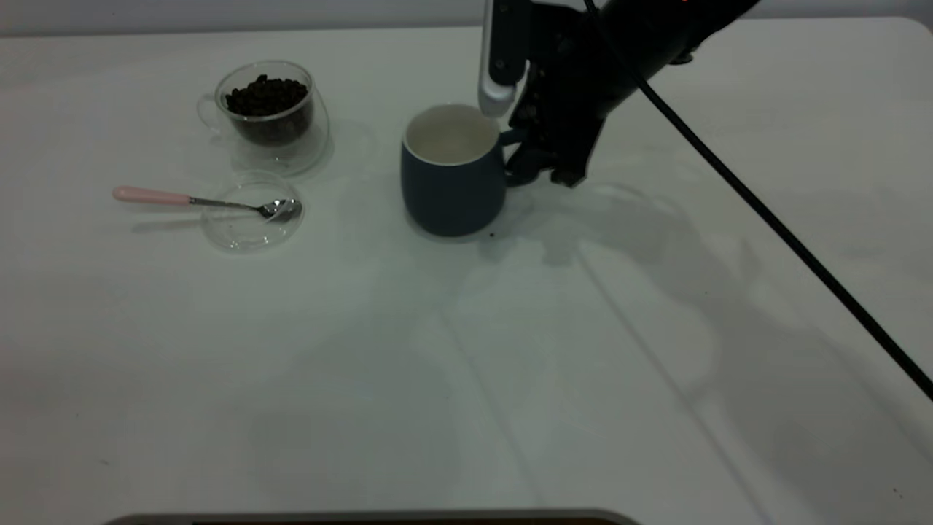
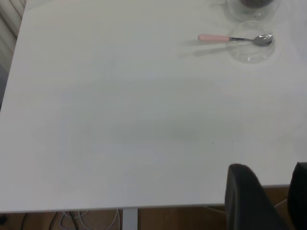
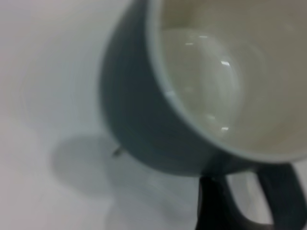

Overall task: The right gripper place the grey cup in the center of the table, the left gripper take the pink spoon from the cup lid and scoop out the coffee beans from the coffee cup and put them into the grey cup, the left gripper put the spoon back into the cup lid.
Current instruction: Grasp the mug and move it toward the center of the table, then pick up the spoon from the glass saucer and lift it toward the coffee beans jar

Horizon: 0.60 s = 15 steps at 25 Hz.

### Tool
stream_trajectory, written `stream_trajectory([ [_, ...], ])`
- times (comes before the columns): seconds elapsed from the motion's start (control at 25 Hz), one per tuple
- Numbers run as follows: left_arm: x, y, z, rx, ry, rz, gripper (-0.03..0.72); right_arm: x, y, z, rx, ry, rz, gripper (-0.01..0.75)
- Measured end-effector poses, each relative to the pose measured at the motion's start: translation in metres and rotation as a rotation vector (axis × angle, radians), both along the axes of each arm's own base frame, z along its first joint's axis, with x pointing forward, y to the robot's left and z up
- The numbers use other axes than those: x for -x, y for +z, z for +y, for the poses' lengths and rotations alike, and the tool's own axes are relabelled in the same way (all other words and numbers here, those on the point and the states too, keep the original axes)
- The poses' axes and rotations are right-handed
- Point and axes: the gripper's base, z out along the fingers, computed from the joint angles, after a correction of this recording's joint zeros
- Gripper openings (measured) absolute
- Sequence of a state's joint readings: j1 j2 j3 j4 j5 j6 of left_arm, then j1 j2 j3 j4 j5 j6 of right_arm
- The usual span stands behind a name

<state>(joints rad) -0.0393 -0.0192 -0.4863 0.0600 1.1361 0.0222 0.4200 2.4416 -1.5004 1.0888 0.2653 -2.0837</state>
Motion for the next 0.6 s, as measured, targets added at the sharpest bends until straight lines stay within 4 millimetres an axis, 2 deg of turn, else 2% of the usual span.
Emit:
stream_trajectory([
  [0.24,0.000,0.000,0.000,0.002,0.002,0.000,0.282,-0.010,0.001,-0.005,0.018,-0.079,-0.060,0.493],
  [0.6,0.000,0.000,0.000,0.001,0.001,0.000,0.282,-0.025,0.002,-0.032,0.031,-0.206,-0.097,0.493],
])
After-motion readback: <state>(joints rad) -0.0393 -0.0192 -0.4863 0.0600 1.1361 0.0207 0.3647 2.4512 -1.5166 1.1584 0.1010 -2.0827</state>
